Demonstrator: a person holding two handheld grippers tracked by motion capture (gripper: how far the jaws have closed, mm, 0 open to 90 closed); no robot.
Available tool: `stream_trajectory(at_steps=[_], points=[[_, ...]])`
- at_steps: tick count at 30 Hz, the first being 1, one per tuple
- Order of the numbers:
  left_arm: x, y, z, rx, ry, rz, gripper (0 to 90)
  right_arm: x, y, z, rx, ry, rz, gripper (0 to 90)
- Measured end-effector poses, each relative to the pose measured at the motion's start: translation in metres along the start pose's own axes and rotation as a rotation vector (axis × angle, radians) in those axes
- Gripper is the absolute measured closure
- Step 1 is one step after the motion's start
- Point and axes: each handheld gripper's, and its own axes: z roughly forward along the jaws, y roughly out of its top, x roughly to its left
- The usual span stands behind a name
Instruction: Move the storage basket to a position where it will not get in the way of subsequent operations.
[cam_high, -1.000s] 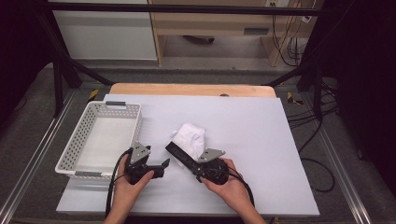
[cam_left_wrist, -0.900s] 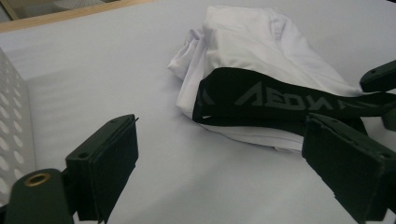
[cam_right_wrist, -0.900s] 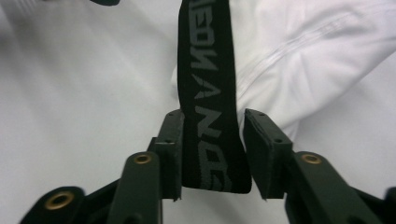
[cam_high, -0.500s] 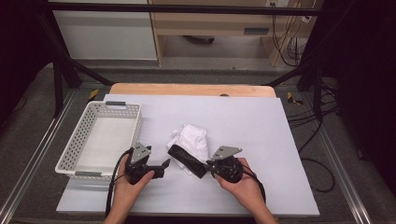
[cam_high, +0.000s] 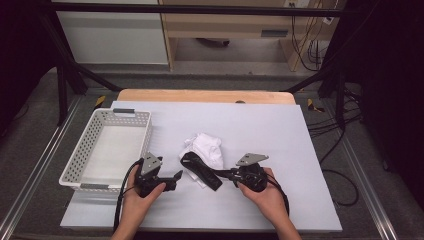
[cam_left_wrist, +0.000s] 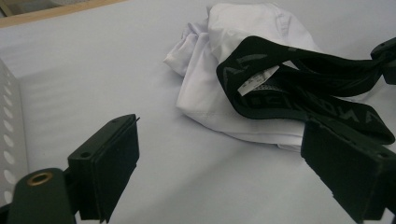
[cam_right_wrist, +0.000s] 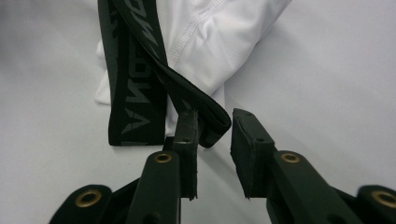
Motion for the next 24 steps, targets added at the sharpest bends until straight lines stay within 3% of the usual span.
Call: stream_trajectory(at_steps=[10,18,24], points=[[0.001,-0.001,0.0,0.003,0.007,-0.005,11.4,-0.002,0.001,-0.001,-0.02,-0.002,0.025,46.4],[0.001,-0.001,-0.001,-0.006,0.015,-0.007,11.3,-0.001,0.006,-0.011,-0.081,-0.049,-0.014,26.9],[0.002,0.0,-0.002,-0.009,0.017,-0.005,11.3,-0.001,0.011,-0.022,-0.128,-0.053,-0.022,21.8]])
